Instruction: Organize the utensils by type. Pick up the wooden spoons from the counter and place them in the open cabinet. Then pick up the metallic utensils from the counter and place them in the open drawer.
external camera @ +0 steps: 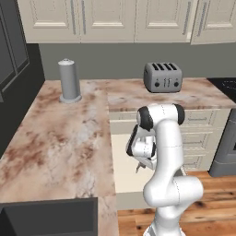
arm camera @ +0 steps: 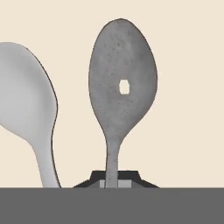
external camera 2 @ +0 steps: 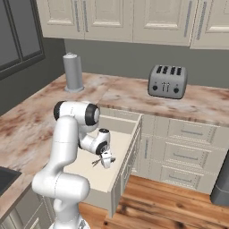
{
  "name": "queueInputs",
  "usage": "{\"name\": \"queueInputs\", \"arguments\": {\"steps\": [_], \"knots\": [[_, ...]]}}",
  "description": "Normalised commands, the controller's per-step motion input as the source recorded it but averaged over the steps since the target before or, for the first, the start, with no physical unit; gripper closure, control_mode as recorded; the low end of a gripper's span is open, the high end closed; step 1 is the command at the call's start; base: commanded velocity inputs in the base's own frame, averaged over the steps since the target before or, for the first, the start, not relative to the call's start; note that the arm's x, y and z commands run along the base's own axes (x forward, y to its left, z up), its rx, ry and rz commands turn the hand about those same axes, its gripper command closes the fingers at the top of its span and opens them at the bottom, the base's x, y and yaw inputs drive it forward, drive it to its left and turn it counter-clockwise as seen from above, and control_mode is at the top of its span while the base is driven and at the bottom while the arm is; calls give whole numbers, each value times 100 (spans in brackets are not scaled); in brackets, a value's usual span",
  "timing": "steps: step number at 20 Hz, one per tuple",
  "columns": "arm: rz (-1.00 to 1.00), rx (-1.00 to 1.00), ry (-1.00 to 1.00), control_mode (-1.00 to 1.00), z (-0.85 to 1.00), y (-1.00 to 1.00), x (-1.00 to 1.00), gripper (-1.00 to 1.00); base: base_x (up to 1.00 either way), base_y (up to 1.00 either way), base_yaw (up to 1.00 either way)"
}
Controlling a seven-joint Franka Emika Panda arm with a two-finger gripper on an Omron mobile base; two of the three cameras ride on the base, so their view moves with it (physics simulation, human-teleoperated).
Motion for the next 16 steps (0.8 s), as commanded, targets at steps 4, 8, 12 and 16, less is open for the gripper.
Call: {"name": "queueInputs", "arguments": {"steps": [4, 8, 12, 16], "knots": [[-7, 0, 0, -100, -24, 0, 0, -100, 0, 0, 0], [-4, 0, 0, -100, -7, -3, -5, -100, 0, 0, 0], [-2, 0, 0, -100, 0, -9, -19, -100, 0, 0, 0], [0, 0, 0, -100, 0, -13, -24, -100, 0, 0, 0]]}}
